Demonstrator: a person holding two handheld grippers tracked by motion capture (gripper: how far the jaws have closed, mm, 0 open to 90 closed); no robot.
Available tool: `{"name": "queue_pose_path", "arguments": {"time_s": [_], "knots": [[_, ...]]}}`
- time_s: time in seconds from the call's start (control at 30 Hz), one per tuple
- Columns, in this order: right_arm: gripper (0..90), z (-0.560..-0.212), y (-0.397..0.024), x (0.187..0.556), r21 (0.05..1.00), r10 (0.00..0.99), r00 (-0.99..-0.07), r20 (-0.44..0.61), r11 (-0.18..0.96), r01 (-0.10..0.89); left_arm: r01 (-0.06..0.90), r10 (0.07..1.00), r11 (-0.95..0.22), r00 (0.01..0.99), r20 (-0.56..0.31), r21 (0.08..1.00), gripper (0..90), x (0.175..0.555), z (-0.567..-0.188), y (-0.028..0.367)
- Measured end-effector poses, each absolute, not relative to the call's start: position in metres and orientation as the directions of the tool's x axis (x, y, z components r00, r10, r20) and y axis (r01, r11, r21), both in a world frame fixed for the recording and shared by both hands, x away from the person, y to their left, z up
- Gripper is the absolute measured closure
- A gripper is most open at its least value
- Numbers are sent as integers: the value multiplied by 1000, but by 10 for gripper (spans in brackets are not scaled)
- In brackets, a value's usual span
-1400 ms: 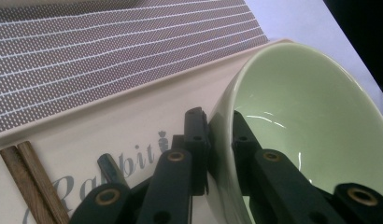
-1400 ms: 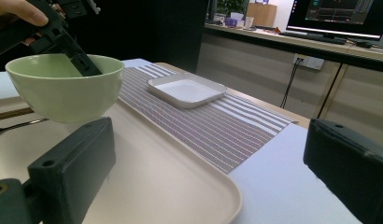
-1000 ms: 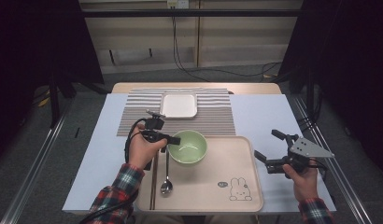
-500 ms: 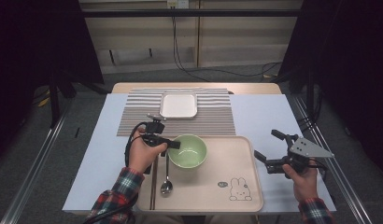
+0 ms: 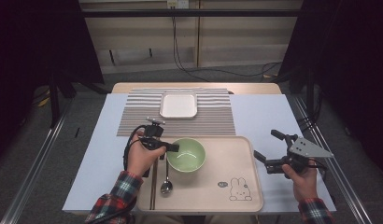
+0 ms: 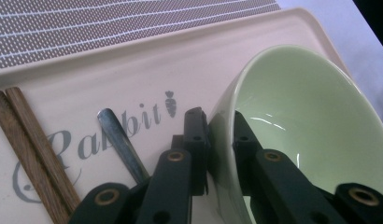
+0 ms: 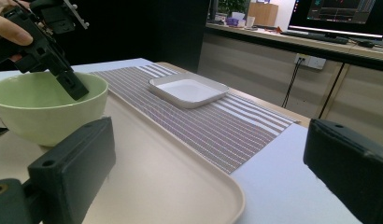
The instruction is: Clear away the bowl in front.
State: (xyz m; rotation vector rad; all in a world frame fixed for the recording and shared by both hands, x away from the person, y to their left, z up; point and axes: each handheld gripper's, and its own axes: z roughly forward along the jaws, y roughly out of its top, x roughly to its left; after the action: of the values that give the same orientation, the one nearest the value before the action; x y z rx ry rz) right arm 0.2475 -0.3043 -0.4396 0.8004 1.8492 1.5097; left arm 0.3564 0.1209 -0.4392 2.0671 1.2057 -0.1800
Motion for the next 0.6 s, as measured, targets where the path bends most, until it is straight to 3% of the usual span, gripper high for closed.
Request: {"name": "queue_pose_path", "arguments": {"time_s": [0.6], "knots": [[16, -440, -303, 248, 984, 775, -628, -67, 155, 86, 807, 683, -286, 550, -481, 517, 795, 353, -450, 122]]}}
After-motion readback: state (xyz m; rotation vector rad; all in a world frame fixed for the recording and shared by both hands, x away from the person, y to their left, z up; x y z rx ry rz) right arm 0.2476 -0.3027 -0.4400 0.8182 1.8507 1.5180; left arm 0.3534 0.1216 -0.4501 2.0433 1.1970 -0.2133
